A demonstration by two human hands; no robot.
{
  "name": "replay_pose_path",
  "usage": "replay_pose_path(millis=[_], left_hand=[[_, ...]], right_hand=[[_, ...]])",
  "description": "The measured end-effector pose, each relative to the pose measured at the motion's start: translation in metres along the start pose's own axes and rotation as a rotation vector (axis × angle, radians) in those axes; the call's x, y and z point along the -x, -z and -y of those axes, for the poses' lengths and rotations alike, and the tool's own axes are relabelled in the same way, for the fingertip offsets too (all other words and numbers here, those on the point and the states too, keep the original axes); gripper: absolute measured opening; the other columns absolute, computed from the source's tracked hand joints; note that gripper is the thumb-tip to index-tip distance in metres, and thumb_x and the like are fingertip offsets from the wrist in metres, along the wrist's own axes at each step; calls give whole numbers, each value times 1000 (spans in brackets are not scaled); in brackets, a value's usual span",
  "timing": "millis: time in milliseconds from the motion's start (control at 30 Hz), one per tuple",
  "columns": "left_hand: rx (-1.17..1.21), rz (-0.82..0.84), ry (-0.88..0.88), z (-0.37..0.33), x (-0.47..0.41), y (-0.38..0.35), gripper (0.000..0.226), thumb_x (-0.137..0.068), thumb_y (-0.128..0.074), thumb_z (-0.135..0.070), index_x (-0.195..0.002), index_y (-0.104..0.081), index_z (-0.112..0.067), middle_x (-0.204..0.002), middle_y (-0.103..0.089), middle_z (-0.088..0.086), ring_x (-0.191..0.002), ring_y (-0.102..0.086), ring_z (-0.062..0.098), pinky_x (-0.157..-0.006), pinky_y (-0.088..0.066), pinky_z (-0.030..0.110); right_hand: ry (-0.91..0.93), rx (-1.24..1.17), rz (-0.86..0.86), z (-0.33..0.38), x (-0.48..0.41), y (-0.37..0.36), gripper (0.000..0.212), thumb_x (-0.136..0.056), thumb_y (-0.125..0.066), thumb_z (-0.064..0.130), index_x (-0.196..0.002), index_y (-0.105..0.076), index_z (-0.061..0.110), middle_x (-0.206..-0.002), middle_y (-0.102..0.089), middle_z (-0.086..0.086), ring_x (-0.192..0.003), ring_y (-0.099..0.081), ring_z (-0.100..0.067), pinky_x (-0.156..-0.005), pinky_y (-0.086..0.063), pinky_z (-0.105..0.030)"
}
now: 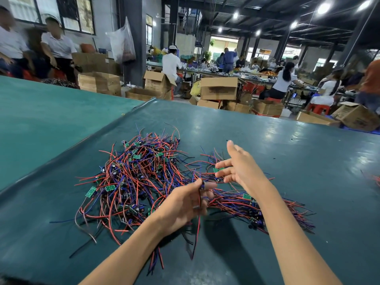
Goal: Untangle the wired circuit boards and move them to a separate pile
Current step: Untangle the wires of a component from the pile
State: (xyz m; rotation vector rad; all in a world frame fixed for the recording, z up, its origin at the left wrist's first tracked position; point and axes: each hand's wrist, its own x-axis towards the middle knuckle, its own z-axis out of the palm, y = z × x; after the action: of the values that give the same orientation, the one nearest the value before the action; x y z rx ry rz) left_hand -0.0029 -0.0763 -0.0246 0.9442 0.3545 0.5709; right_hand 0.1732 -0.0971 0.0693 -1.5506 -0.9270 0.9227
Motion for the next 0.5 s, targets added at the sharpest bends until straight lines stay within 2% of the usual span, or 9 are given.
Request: replay_pose_path(millis=[33,100,167,200,333,400,500], left_hand=[[5,-36,-39,-5,-3,0,45,-93,-53,-48,-119,-75,-18,-95,-68,-4,-75,-57,9,-73,-47,27],[-55,-100,-108,-15,-9,-2,47,-91,-54,-50,-120,-74,-21,-98,-69,-7,-79,-58,8,-74,-46,28],[-145,-167,-159,-24,-14,-5,46,-87,-55,-53,-117,-76,-24,-101,-71,-9,-82,-61,5,-76,-45,29],[-181,-190,-180,-28,-16,-8,44,-87,-55,-52,-113,-78,-25,-102,-72,-8,-83,-62,5,-76,-47,30],[-148,-186,-190,-36,-22,-14,42,-84,-58,-47,-102,-80,-16,-103,-74,4,-80,-66,16,-65,-53,29],[-148,-165,-168,-37,-22,-13,42,-85,-58,-46,-103,-79,-14,-109,-75,7,-85,-68,18,-67,-53,31],[-163,-123,-155,-37,-20,-13,48,-88,-58,-45,-114,-73,-8,-122,-71,14,-101,-70,21,-67,-56,29]], right_hand=[[51,39,-47,-6,5,2,52,-104,-44,49,-143,-41,15,-90,-69,-16,-65,-67,-26,-46,-46,-29],[165,78,-117,-20,19,2,40,-102,-51,44,-119,-63,10,-84,-71,-12,-63,-67,-21,-46,-47,-28],[178,52,-67,-36,34,-3,37,-102,-54,40,-92,-73,10,-76,-72,-9,-63,-67,-22,-47,-48,-29],[161,15,-4,-41,40,-6,39,-102,-54,39,-88,-74,8,-75,-73,-9,-64,-68,-23,-48,-49,-29],[140,-30,185,-53,52,-23,34,-103,-54,33,-93,-77,9,-90,-77,-11,-73,-70,-20,-59,-55,-29],[146,-92,183,-56,51,-30,29,-103,-55,29,-92,-78,14,-92,-77,-9,-75,-69,-18,-60,-56,-30],[182,-40,125,-58,51,-36,24,-101,-58,27,-91,-77,16,-91,-77,-6,-75,-70,-15,-58,-57,-28]])
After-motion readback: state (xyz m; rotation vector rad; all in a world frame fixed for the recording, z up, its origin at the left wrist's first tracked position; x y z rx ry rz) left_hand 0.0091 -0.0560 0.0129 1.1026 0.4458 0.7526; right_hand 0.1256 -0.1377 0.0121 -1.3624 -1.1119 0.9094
